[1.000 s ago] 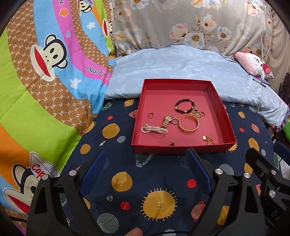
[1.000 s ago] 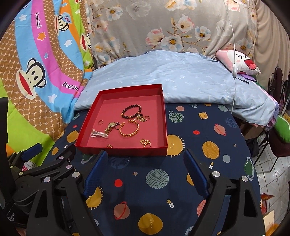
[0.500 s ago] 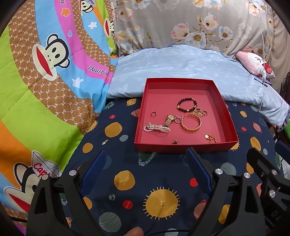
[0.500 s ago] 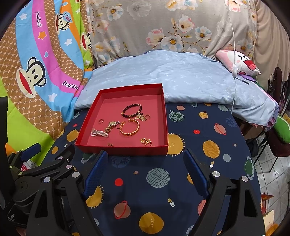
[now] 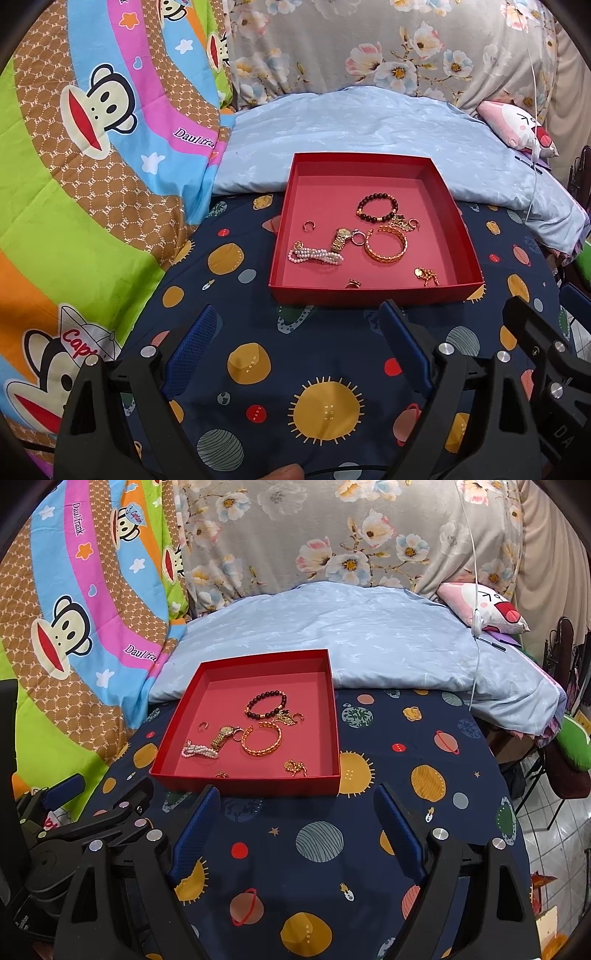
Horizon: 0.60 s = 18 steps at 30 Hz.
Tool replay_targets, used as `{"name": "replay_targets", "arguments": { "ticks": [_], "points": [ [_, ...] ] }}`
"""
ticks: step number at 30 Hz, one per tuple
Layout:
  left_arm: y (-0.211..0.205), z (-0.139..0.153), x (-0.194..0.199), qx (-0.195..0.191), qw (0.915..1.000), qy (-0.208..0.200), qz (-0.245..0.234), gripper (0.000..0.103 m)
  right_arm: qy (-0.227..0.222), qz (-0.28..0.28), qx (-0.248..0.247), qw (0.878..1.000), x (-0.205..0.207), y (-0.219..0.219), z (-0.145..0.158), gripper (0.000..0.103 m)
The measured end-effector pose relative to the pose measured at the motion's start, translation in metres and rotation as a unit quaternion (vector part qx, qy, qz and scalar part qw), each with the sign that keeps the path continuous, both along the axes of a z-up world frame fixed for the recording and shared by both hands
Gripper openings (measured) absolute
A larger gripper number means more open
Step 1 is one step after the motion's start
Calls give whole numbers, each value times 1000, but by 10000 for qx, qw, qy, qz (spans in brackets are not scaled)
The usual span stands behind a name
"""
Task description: Organize jewelry
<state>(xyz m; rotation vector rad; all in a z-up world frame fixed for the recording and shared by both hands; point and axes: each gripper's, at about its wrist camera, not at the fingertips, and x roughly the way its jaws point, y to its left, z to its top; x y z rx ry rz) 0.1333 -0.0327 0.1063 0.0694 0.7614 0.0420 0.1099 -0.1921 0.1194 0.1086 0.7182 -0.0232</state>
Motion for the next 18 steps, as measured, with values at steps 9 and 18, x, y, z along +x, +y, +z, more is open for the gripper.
{"name": "replay_targets", "arguments": {
  "ticks": [9, 18],
  "points": [
    [-3, -1, 1, 136, 9999, -29, -20, 87, 1, -38, -21, 10000, 1, -3, -1, 84],
    [-5, -1, 4, 212, 9998, -19, -19, 87, 8, -53, -14, 10000, 2, -2, -3, 84]
  ]
}}
